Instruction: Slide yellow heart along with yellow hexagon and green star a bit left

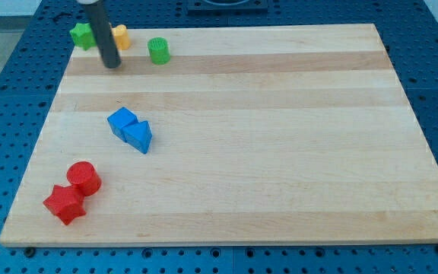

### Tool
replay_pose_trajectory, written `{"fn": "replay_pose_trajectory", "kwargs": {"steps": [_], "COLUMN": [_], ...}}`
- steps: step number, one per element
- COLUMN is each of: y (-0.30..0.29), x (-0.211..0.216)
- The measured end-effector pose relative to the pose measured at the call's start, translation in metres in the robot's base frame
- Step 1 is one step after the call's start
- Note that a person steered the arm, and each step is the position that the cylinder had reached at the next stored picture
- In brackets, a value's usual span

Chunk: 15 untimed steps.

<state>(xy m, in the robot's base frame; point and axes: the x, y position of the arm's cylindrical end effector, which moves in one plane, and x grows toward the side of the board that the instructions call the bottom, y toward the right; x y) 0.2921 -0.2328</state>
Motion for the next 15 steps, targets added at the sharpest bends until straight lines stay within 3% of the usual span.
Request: {"fn": "replay_pose_trajectory", "kwargs": {"steps": [1,3,4,6,8,10,15], "y": [-0.061,-0.051,0.007,0.043,0.164,0.246,0.21], "x": [0.0,0.019,0.021,0.021,0.009,-0.091,-0.099]}}
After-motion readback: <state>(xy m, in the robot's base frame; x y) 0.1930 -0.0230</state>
